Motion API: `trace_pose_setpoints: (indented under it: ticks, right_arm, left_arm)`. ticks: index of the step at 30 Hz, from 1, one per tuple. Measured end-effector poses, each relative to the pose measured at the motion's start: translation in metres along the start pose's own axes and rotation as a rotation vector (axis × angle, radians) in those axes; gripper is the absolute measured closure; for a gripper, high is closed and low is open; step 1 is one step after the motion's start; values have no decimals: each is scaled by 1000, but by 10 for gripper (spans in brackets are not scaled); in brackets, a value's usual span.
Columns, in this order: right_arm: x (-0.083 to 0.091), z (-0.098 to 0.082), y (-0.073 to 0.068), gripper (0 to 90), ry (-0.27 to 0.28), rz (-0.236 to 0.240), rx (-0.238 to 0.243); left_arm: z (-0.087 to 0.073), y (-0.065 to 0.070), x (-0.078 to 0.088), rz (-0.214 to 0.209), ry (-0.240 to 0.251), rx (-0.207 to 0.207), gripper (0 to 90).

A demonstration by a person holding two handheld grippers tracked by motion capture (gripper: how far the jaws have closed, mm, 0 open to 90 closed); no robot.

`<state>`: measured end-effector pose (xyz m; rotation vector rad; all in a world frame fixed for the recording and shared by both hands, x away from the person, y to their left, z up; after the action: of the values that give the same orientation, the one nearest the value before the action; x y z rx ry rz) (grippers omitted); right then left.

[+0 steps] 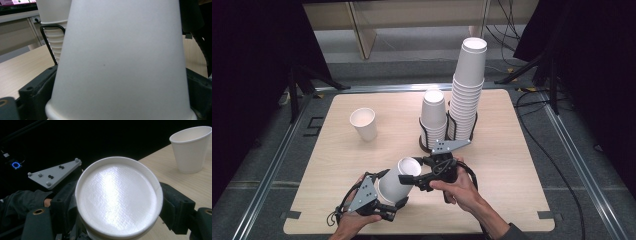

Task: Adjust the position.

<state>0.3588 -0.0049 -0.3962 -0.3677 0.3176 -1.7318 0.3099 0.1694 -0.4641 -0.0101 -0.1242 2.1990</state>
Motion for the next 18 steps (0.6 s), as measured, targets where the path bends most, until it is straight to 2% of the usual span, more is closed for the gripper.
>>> trace_pose_setpoints:
  ticks: [1,3,4,5,6,9,15,16,17,18]
  right_arm:
    - [0,0,0,255,1,1,-2]
    - [1,0,1,255,4,6,-12]
    - [1,1,1,254,10,10,-22]
    - [2,1,2,253,11,8,-28]
    - [2,1,3,251,8,15,-19]
    - [5,0,5,245,-10,20,-39]
    - [7,-2,9,236,-78,1,12]
    - [6,-3,10,232,-88,10,15]
    - [8,-3,12,228,-101,-5,35]
    - [9,-4,12,225,-121,-9,37]
  left_arm:
    - [0,0,-1,-5,21,8,32]
    - [2,-1,2,-4,2,3,41]
    - [3,-1,1,-12,26,15,49]
    - [4,-2,3,-6,1,8,60]
    - [4,-3,3,-11,17,6,72]
    - [5,-3,4,-13,-14,-14,95]
    - [1,-4,3,-21,-88,-62,123]
    - [0,-4,2,-19,-90,-64,125]
    - [-1,-4,2,-19,-104,-64,127]
    - [-2,-5,3,-20,-137,-83,129]
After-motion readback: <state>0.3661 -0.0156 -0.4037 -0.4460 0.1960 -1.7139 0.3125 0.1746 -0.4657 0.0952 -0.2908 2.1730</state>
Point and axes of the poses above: each handheld gripper's, and its own axes: x roughly backward along the jaws, z roughly out of its top, y roughly to its right, the point moved 4 cm from there along -x, roughly forward along the jaws, and after that the axes turned 10 degrees about y, right-handed, at the moved point
